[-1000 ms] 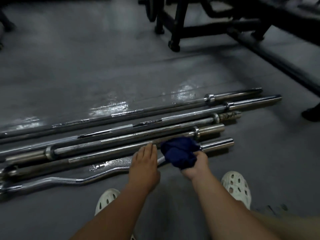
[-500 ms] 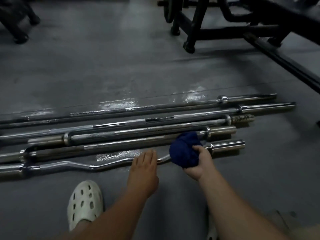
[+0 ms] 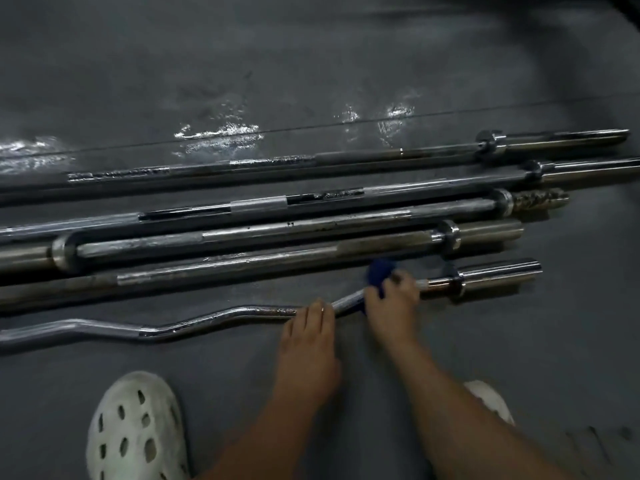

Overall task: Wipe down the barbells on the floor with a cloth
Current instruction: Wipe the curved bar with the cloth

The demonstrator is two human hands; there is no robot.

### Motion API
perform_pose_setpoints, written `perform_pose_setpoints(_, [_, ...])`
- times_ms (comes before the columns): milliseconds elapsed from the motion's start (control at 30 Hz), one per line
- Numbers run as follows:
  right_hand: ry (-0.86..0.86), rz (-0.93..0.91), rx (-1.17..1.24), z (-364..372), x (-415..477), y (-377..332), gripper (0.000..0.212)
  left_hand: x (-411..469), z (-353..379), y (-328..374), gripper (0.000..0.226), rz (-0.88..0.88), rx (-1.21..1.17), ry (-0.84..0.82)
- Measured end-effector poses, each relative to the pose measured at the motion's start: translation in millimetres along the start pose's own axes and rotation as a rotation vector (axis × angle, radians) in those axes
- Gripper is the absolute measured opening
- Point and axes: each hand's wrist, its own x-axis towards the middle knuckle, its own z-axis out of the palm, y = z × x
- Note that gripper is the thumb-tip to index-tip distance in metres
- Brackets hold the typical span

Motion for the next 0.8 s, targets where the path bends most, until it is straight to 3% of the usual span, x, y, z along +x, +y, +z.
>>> perform_pose_setpoints(67, [-0.127, -0.269, -0.155, 27.3, -20.3, 1.2, 0.032, 5.5, 1.9, -11.1, 0.081, -0.015, 0.015, 0.003])
perform_pose_setpoints(133, [-0.196, -0.427, -0.139, 24.8, -21.3, 5.6, 0.039, 8.6, 1.1, -23.9, 0.081, -0.043, 0.048, -0.008])
perform_pose_setpoints(167, [-0.149, -0.419, -0.112, 19.2, -12.8, 11.5, 0.042, 8.9, -0.6, -29.1, 0.083, -0.055, 0.062, -0.025])
perform_pose_setpoints(233, [0.046, -0.235, -0.068, 8.3, -0.6, 17.4, 0.043, 10.0, -3.3, -36.7, 0.087, -0.064, 0.077, -0.045])
perform_pose_setpoints(300, [0.087, -0.119, -0.064, 12.1, -2.8, 6.9, 0.039, 10.3, -2.5, -39.9, 0.088, -0.052, 0.085, -0.043])
perform_pose_setpoints(400, [-0.019, -0.486, -0.178, 20.9, -18.8, 8.5, 0.041, 8.0, -0.6, -39.9, 0.083, -0.023, 0.078, -0.042])
perform_pose_setpoints(433, [-0.023, -0.48, -0.171, 17.4, -13.1, 15.3, 0.043, 7.6, -1.5, -39.9, 0.081, -0.015, 0.071, -0.045])
perform_pose_setpoints(533, [0.092, -0.13, -0.092, 10.6, -1.9, 16.4, 0.039, 9.3, -0.9, -40.4, 0.081, 0.008, 0.075, -0.034])
perform_pose_setpoints(567, [0.071, -0.146, -0.109, 15.3, -6.4, 9.5, 0.037, 9.9, -0.1, -40.0, 0.08, 0.014, 0.075, -0.029])
perform_pose_setpoints(667, [-0.048, -0.482, -0.181, 20.7, -18.5, 6.4, 0.038, 11.1, -0.7, -36.8, 0.08, 0.046, 0.07, -0.026])
perform_pose_setpoints(700, [-0.038, -0.451, -0.143, 17.0, -13.0, 11.5, 0.04, 11.4, -1.4, -36.4, 0.082, 0.052, 0.073, -0.027])
perform_pose_setpoints(800, [0.166, -0.08, -0.002, -2.8, 3.7, 19.0, 0.048, 13.8, -1.9, -39.1, 0.087, 0.057, 0.059, -0.005])
